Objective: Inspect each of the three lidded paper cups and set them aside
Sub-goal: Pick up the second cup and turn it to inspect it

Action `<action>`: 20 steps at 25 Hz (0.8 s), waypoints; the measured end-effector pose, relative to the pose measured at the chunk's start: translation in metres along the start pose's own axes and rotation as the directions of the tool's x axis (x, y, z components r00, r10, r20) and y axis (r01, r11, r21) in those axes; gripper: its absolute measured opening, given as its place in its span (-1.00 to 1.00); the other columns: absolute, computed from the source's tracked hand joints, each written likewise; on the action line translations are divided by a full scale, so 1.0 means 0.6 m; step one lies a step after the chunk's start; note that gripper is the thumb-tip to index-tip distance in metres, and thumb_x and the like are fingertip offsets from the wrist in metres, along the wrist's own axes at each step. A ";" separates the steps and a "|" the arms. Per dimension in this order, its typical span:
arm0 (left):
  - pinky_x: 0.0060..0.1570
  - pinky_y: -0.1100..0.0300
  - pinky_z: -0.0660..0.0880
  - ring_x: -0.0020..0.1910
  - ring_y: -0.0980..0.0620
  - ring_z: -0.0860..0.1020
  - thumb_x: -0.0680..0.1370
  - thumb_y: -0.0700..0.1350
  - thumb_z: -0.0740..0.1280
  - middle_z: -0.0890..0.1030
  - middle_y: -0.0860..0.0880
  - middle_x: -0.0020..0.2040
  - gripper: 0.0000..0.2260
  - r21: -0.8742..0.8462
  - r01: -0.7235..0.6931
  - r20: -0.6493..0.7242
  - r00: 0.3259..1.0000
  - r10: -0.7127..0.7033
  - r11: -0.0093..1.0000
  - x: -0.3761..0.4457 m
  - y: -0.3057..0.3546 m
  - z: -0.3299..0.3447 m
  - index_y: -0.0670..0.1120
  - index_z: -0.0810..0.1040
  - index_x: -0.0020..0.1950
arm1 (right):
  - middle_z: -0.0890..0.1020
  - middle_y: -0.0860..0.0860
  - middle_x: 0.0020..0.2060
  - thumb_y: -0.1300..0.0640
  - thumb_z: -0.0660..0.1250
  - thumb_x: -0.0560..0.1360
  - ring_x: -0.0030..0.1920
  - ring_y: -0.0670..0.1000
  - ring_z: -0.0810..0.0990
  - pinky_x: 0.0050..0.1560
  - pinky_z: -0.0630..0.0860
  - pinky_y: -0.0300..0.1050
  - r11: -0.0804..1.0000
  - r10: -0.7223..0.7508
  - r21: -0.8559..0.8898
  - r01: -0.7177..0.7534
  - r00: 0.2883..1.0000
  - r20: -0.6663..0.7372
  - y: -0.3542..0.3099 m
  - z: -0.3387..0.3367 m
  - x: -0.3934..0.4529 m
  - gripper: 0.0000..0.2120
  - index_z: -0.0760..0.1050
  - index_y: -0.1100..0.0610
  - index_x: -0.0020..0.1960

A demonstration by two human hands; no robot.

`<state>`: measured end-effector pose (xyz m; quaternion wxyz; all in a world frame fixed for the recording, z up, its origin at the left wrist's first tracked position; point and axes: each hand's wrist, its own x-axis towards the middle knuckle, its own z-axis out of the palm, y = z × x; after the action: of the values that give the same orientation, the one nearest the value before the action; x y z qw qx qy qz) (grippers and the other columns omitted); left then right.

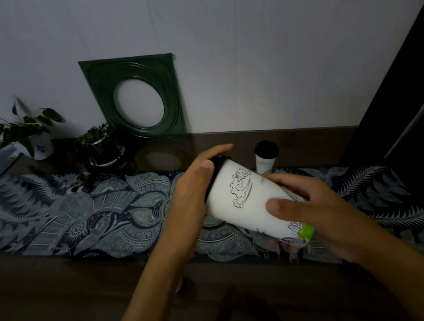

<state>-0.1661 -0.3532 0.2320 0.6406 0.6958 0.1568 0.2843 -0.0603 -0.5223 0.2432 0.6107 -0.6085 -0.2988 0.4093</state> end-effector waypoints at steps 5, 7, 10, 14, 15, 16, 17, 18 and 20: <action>-0.13 0.03 0.56 -0.01 0.11 0.65 0.60 0.04 0.12 0.70 0.13 0.02 -0.70 0.015 0.123 -0.111 0.986 -0.121 0.992 0.014 -0.005 0.015 0.14 0.67 0.02 | 0.49 -0.06 0.28 -0.30 0.32 0.33 0.07 -0.03 0.61 -0.07 0.59 -0.16 0.016 -0.532 -0.959 0.284 0.814 0.232 0.023 -0.009 0.000 -0.20 0.22 -0.08 0.49; -0.05 0.01 0.58 0.08 0.03 0.64 0.59 0.07 0.11 0.70 0.08 0.08 -0.67 0.019 0.105 -0.063 0.993 -0.104 0.994 0.011 -0.004 0.016 0.12 0.67 0.06 | 0.51 -0.04 0.27 -0.30 0.33 0.32 0.05 -0.02 0.61 -0.07 0.58 -0.16 0.053 -0.549 -0.955 0.293 0.807 0.217 0.028 -0.012 -0.005 -0.19 0.23 -0.04 0.50; 0.10 -0.04 0.56 0.17 -0.03 0.61 0.60 0.07 0.08 0.67 0.03 0.17 -0.66 -0.005 0.032 -0.017 0.999 -0.032 0.999 0.000 0.001 0.018 0.10 0.66 0.09 | 0.57 -0.21 0.24 -0.22 0.49 0.23 0.05 -0.15 0.62 -0.08 0.58 -0.26 0.745 -0.288 -0.636 0.200 0.957 -0.036 0.014 -0.010 -0.009 -0.22 0.35 -0.18 0.42; 0.08 -0.11 0.57 0.18 -0.08 0.61 0.60 0.15 0.11 0.63 0.01 0.22 -0.66 -0.033 0.005 0.041 0.999 -0.004 0.999 -0.013 -0.007 0.022 0.11 0.62 0.17 | 0.72 0.14 0.01 -0.01 0.53 0.25 -0.24 0.16 0.70 -0.41 0.58 -0.08 0.992 0.092 0.086 -0.098 0.994 0.062 -0.002 -0.023 -0.012 -0.39 0.49 -0.07 0.29; 0.05 -0.10 0.58 0.16 -0.09 0.61 0.60 0.14 0.13 0.64 0.00 0.20 -0.67 -0.041 0.013 0.031 0.999 -0.012 0.999 -0.014 -0.008 0.022 0.10 0.63 0.17 | 0.72 0.13 0.01 -0.05 0.52 0.25 -0.23 0.16 0.71 -0.40 0.60 -0.06 0.993 0.088 0.077 -0.094 0.993 0.077 -0.003 -0.025 -0.013 -0.39 0.49 -0.09 0.28; -0.02 -0.08 0.59 0.12 -0.09 0.63 0.61 0.10 0.15 0.66 -0.01 0.17 -0.70 -0.057 0.031 0.014 0.999 -0.030 0.998 -0.014 -0.007 0.020 0.08 0.64 0.15 | 0.71 0.05 0.05 -0.11 0.51 0.24 -0.16 0.09 0.72 -0.31 0.65 -0.07 0.999 0.046 0.004 -0.047 0.997 0.058 -0.002 -0.025 -0.015 -0.39 0.48 -0.13 0.28; -0.11 -0.03 0.59 0.06 -0.07 0.64 0.62 0.06 0.18 0.67 -0.01 0.13 -0.73 -0.081 0.059 -0.002 0.998 -0.060 0.995 -0.011 -0.005 0.018 0.04 0.64 0.13 | 0.68 -0.07 0.11 -0.17 0.49 0.24 -0.06 -0.03 0.71 -0.18 0.67 -0.12 0.986 -0.034 -0.165 0.037 0.999 0.017 -0.001 -0.025 -0.018 -0.37 0.46 -0.19 0.29; -0.20 0.02 0.56 -0.02 -0.03 0.64 0.62 0.03 0.22 0.68 -0.01 0.08 -0.77 -0.110 0.098 -0.012 0.995 -0.099 0.989 -0.009 -0.001 0.017 0.01 0.64 0.11 | 0.62 -0.18 0.17 -0.22 0.46 0.24 0.02 -0.12 0.67 -0.10 0.65 -0.17 0.897 -0.169 -0.416 0.152 0.986 -0.005 0.001 -0.025 -0.020 -0.34 0.41 -0.24 0.33; -0.28 0.08 0.51 -0.09 0.01 0.62 0.62 0.01 0.24 0.68 -0.05 0.02 -0.79 -0.127 0.156 -0.026 0.987 -0.160 0.980 -0.006 0.002 0.014 -0.02 0.63 0.09 | 0.49 -0.19 0.25 -0.29 0.38 0.29 0.07 -0.14 0.58 -0.06 0.60 -0.19 0.379 -0.474 -0.873 0.306 0.875 0.101 0.010 -0.030 -0.020 -0.27 0.31 -0.17 0.42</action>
<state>-0.1644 -0.3622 0.2325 0.7003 0.6347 0.2052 0.2541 -0.0516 -0.5423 0.2375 0.3189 -0.7744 -0.5464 -0.0071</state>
